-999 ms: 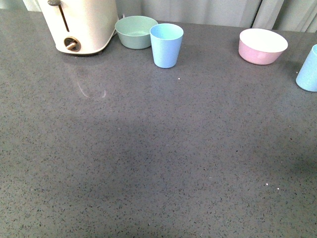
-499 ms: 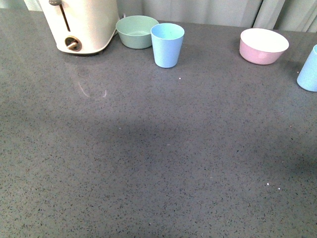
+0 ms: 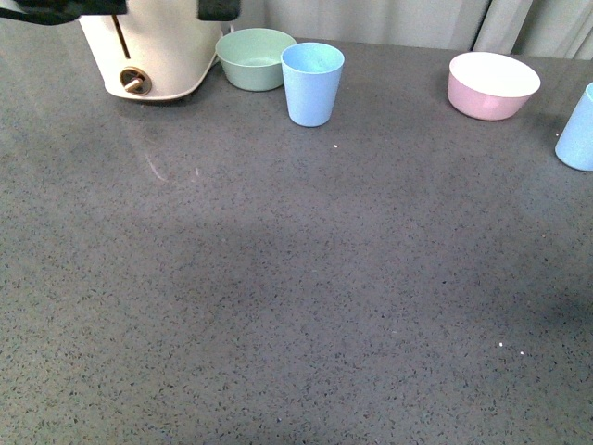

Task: Stack blue cups with both arms

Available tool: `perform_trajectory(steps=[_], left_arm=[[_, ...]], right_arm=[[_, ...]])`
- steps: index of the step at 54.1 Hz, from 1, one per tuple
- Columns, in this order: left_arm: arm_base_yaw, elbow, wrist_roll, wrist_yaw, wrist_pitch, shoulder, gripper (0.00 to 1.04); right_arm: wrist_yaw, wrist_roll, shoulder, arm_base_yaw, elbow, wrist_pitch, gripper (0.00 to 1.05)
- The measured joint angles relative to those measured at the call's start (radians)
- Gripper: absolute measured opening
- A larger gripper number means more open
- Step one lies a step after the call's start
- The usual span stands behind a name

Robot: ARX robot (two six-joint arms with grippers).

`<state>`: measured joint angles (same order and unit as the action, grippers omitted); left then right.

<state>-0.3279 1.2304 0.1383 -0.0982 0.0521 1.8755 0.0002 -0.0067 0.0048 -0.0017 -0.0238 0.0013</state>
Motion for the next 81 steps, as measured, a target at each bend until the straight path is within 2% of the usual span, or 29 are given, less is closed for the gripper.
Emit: perform_trajectory(steps=[14,38,62,76,81], left_arm=[[-0.057,0.259,0.078,-0.026,-0.125,0.211,0.96],[-0.095,0.858,0.204,-0.123,-0.484,0.593,0.96],[-0.129,1.001,0.253,-0.142,-0.584,0.711,0.95],[-0.142,1.068,0.286,-0.142,-0.639,0.756,0.43],[-0.145,1.072,0.294,-0.142,-0.642,0.756,0.3]], right_arm=[[0.0,0.0,0.0,0.0,0.0,0.0,0.96],[0.0,0.0,0.0,0.0,0.0,0.0,0.96],[0.0,0.0,0.0,0.0,0.0,0.0,0.96],[0.0,0.0,0.0,0.0,0.0,0.0,0.96],[0.0,0.0,0.0,0.0,0.0,0.0,0.96]])
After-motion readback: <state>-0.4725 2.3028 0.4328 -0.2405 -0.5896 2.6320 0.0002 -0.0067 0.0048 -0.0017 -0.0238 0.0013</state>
